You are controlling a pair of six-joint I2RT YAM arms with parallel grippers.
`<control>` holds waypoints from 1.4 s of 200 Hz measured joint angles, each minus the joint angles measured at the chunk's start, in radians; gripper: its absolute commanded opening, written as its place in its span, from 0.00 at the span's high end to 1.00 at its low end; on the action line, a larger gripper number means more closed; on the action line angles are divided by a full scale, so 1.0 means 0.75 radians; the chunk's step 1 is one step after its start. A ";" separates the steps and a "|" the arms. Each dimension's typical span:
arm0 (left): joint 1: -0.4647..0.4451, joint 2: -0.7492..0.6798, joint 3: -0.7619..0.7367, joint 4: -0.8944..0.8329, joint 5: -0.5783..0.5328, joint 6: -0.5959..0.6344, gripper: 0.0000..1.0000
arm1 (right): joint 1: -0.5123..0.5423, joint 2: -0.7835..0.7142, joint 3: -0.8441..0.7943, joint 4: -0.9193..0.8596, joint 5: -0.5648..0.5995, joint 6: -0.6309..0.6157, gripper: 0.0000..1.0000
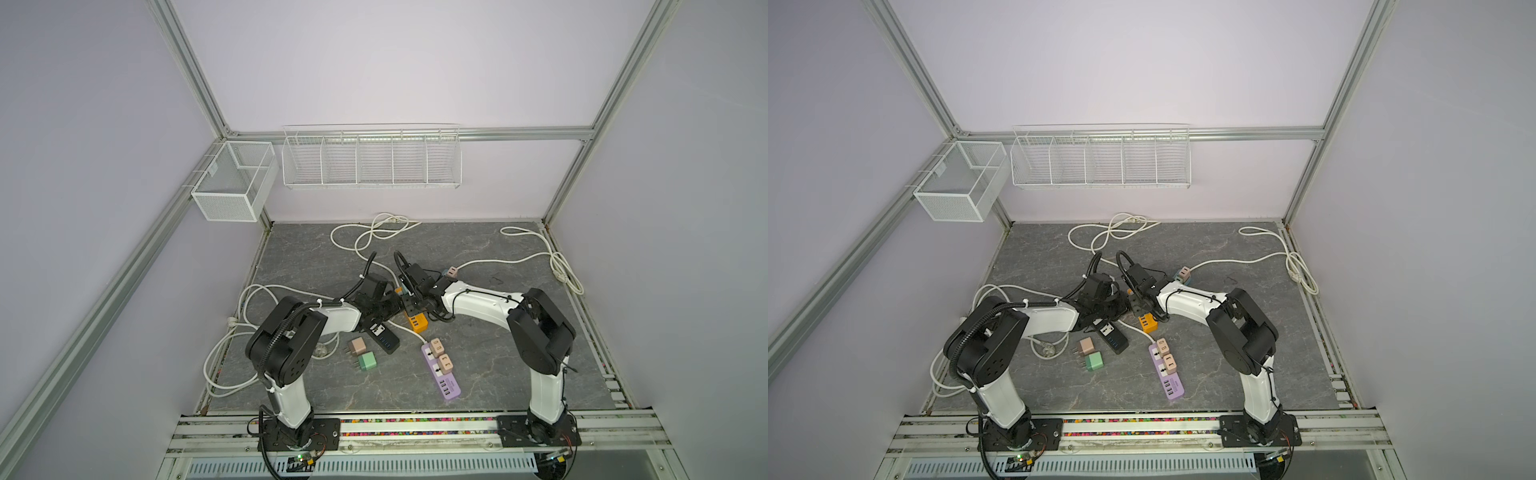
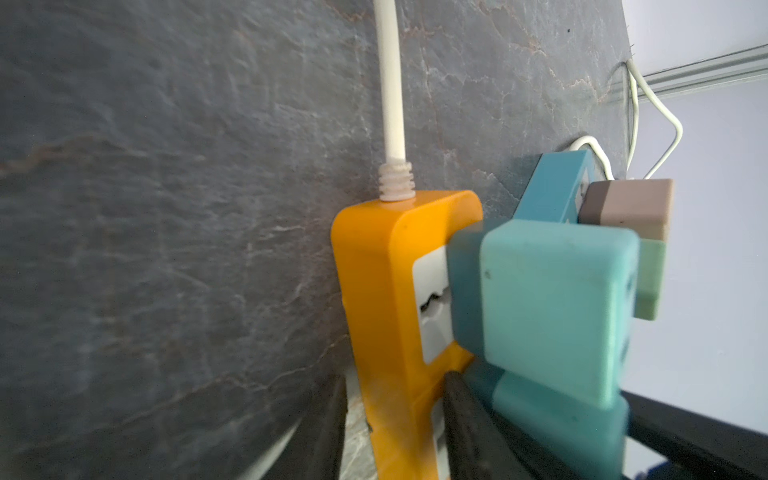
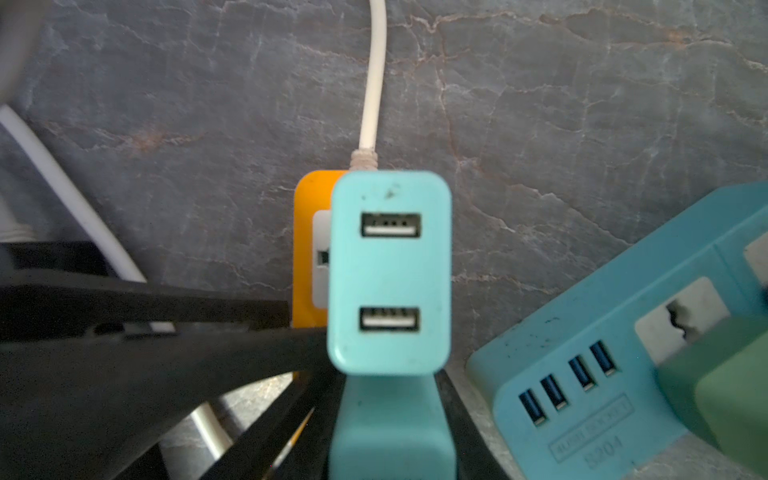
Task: Pull the plug off the socket
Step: 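Pull the teal adapter up out of the orange strip with the right gripper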
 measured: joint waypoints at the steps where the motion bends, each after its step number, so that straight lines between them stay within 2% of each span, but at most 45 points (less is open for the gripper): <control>1: 0.000 0.000 -0.001 0.002 0.000 -0.002 0.62 | 0.001 0.000 0.001 -0.001 0.000 0.000 0.69; 121: -0.003 -0.002 -0.014 0.031 -0.012 -0.008 0.65 | 0.021 0.000 0.007 -0.010 0.049 -0.015 0.70; 166: -0.006 -0.002 -0.014 0.034 -0.019 -0.009 0.65 | -0.013 -0.003 0.007 -0.012 -0.016 -0.014 0.70; 280: -0.008 -0.007 -0.014 0.030 -0.035 -0.023 0.67 | -0.031 -0.005 0.008 -0.015 -0.060 -0.013 0.71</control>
